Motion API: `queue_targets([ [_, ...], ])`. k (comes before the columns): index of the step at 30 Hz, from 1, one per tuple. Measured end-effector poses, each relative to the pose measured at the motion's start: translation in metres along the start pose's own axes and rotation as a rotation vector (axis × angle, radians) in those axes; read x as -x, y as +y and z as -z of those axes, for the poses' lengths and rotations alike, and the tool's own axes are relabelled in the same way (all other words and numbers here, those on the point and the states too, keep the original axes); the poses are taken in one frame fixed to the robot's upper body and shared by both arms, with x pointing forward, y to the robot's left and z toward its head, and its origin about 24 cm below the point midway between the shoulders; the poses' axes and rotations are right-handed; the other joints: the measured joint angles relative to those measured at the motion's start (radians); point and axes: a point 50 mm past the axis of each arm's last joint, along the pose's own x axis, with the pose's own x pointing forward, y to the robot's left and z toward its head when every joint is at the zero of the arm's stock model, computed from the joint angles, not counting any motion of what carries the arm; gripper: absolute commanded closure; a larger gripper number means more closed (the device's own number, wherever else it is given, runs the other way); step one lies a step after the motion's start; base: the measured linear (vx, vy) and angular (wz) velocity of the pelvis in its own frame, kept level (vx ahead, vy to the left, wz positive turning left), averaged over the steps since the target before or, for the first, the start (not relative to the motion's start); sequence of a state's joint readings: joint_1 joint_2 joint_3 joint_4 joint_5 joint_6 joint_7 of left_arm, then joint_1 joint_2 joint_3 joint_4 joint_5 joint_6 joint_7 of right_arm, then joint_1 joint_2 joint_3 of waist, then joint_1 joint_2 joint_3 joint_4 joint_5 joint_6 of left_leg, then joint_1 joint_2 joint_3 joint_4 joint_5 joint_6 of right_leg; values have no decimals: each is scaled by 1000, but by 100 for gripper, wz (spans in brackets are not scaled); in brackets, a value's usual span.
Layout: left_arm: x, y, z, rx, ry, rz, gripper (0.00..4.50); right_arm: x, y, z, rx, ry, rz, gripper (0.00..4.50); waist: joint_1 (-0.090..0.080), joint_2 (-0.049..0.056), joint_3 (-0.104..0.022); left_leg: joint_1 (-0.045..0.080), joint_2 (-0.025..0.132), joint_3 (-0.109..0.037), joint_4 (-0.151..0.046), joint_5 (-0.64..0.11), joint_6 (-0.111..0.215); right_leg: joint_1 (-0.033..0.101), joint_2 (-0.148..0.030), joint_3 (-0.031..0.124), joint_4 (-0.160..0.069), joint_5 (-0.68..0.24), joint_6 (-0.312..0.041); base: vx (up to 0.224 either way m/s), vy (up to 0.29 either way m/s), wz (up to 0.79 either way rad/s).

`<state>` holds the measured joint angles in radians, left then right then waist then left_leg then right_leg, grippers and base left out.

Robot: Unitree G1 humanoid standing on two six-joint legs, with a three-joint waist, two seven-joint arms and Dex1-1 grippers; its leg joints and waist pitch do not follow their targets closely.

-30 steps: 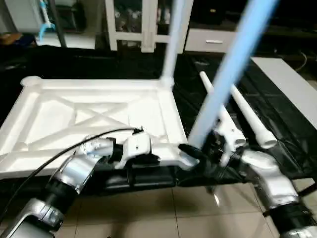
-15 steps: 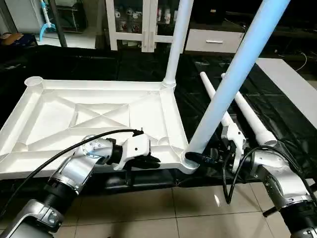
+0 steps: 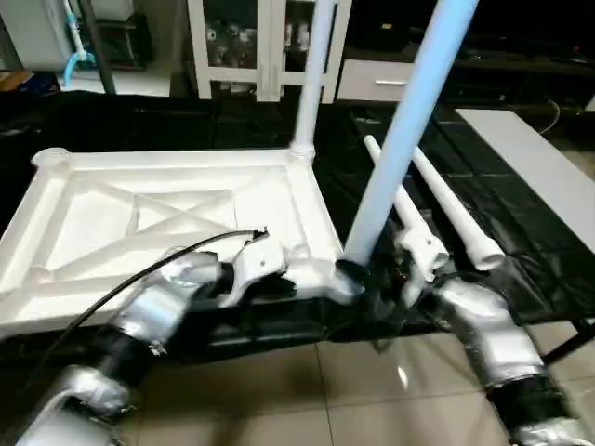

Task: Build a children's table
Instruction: Rotate leg to tighten

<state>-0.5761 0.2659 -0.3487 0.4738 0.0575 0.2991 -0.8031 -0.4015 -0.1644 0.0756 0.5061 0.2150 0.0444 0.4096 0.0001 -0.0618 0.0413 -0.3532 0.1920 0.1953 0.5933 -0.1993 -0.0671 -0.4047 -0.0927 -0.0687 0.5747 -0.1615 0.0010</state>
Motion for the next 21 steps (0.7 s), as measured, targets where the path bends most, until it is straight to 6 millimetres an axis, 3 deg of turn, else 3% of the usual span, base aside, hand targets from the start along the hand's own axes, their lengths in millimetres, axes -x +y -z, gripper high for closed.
queue_targets([
  [5, -25, -10, -13, 85, -37, -99, 450, -19, 5, -4, -27, -27, 308, 261, -22, 4, 2, -7, -6, -9, 0, 0, 0, -2, 0, -3, -17, 0, 0, 0, 0, 0],
  [8, -27, -9, -16, 83, -42, -117, 450, -24, 9, -5, -11, -54, 386, 261, -22, 5, 3, -16, -7, -10, 0, 0, 0, -10, 0, -1, -17, 0, 0, 0, 0, 0],
  [11, -28, -10, -18, 77, -43, -124, 450, -25, 9, -5, -3, -66, 401, 261, -21, 5, 3, -17, -7, -9, 0, 0, 1, -11, 0, 1, -14, 2, -2, 0, 0, 0],
  [15, -26, -7, -19, 66, -43, -135, 450, -25, 8, -6, -28, -93, 320, 261, -19, 5, 3, -17, -6, -7, 0, 1, 1, -12, 0, 1, -14, 14, -7, 0, 0, 0],
  [17, -24, -7, -19, 55, -49, -130, 450, -21, 5, -5, -23, -109, 253, 205, -14, 5, 3, -17, -4, -3, 0, 1, 2, -12, 0, 2, -12, 24, -7, 0, 0, 0],
  [19, -20, -5, -17, 26, -50, -128, 450, -15, 4, -4, -6, -122, 182, 189, -9, 5, 3, -16, -1, 0, 0, 1, 2, -13, 0, 2, -8, 28, -6, 0, 0, 0],
  [21, -1, 13, -7, -28, -22, -163, 450, -8, 13, -5, 28, -142, 38, 162, -22, 3, 3, -15, 1, -2, 0, 1, 1, -16, 3, 2, 2, 27, -5, 0, 0, 0],
])
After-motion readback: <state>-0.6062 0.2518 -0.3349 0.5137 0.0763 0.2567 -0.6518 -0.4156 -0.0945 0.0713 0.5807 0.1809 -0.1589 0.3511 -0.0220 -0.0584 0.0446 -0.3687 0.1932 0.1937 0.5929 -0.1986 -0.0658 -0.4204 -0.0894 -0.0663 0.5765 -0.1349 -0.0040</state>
